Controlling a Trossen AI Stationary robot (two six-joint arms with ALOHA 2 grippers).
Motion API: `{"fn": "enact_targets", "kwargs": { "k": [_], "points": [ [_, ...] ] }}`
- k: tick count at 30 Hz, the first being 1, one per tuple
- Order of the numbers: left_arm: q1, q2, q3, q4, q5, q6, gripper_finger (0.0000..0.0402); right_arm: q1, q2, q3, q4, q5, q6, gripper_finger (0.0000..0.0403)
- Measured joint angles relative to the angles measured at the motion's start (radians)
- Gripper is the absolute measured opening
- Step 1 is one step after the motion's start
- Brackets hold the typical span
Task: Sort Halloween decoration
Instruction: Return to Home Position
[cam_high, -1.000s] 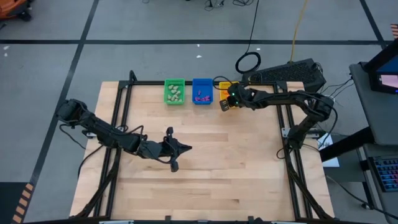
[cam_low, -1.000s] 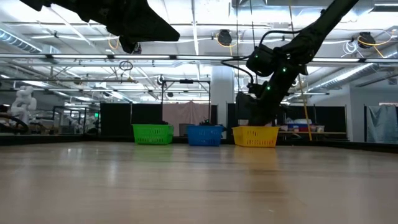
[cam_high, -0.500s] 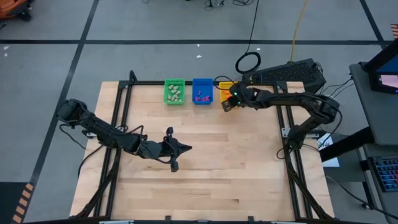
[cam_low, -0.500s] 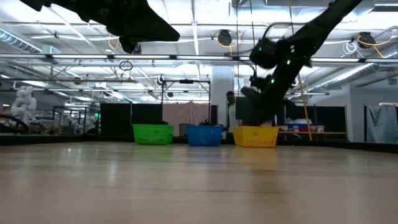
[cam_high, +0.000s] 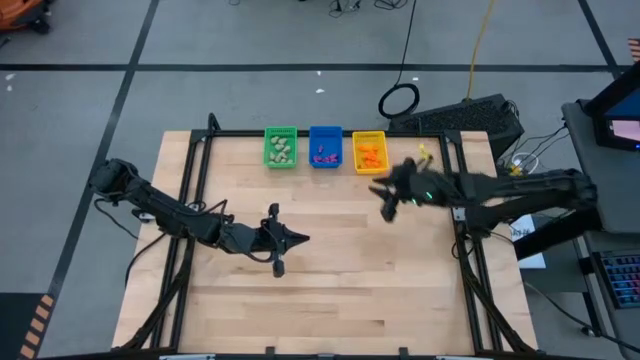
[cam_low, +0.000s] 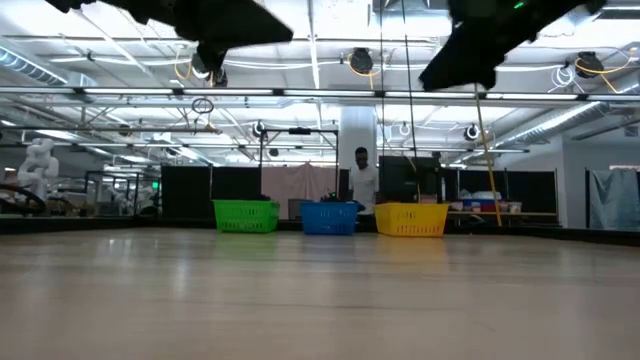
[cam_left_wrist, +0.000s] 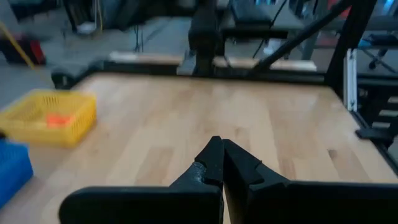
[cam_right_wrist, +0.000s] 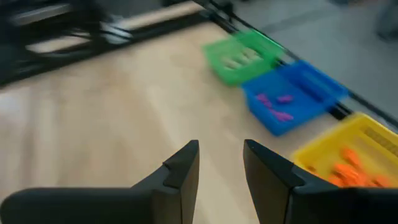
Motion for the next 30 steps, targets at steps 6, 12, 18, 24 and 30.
{"fn": "enact_targets", "kwargs": {
  "k": [6, 12, 18, 24, 30],
  "points": [
    [0.006, -0.001, 0.002, 0.085, -0.010, 0.078, 0.0002, 0.239, -0.143, -0.173, 0.157, 0.042, -0.027, 0.0114],
    [0.006, 0.000, -0.014, 0.061, -0.025, 0.151, 0.0002, 0.388, -0.175, -0.370, 0.482, 0.042, -0.191, 0.0114],
    [0.006, 0.000, -0.081, 0.059, -0.026, 0.150, 0.0002, 0.443, -0.135, -0.494, 0.551, 0.039, -0.124, 0.0114],
    [0.006, 0.000, -0.187, 0.204, -0.025, 0.144, 0.0001, 0.446, -0.060, -0.537, 0.561, 0.076, -0.100, 0.0104],
    [0.006, 0.000, -0.295, 0.380, -0.025, 0.147, 0.0001, 0.498, -0.029, -0.537, 0.724, 0.092, -0.342, 0.0012]
  ]
}}
